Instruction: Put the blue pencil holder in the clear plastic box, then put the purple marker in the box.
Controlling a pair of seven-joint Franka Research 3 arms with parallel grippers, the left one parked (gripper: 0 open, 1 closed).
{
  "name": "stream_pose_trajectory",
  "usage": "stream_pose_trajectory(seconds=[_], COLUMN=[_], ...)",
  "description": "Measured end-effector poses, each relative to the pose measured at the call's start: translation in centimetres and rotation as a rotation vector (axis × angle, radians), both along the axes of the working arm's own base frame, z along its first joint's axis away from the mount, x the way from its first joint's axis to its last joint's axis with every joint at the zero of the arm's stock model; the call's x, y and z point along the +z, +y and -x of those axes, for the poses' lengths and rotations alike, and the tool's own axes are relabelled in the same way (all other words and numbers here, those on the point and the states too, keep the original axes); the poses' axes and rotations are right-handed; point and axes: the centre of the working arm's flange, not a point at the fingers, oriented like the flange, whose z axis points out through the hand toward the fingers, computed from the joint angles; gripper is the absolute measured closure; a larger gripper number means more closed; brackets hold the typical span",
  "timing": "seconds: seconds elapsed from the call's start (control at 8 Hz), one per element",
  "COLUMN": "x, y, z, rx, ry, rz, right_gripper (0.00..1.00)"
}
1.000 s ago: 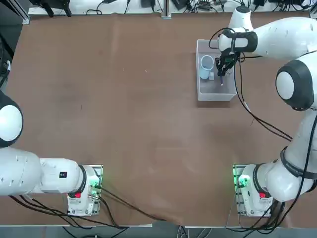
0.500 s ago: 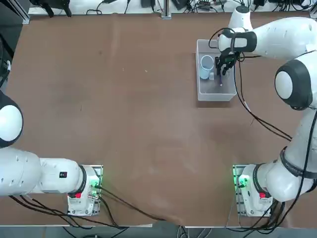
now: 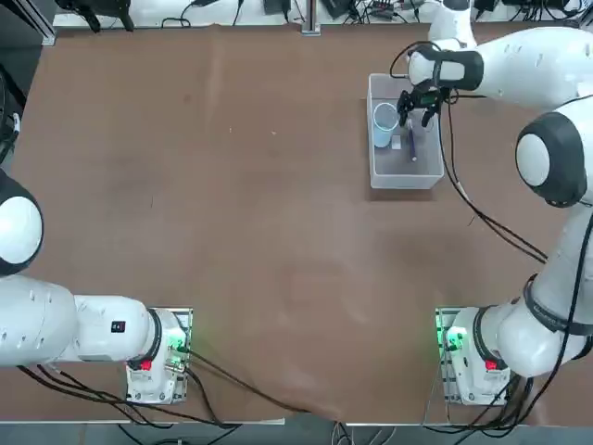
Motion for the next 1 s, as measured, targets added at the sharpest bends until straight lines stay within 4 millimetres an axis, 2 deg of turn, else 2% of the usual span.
stream_pose_trajectory(seconds=[0.38,0.62,0.88,1.0], x=[8.3,13.6,19.9,23.6], y=[-0.1,-1.0,-3.5,-5.6], z=[-1.6,-2.5,-2.8,-2.4], rx=[-0.002,-0.015,-0.048,-0.056], ry=[0.015,-0.002,-0.075,-0.121], rz=[-0.019,-0.027,-0.039,-0.046], right_gripper=[0.0,0.01,0.01,0.01])
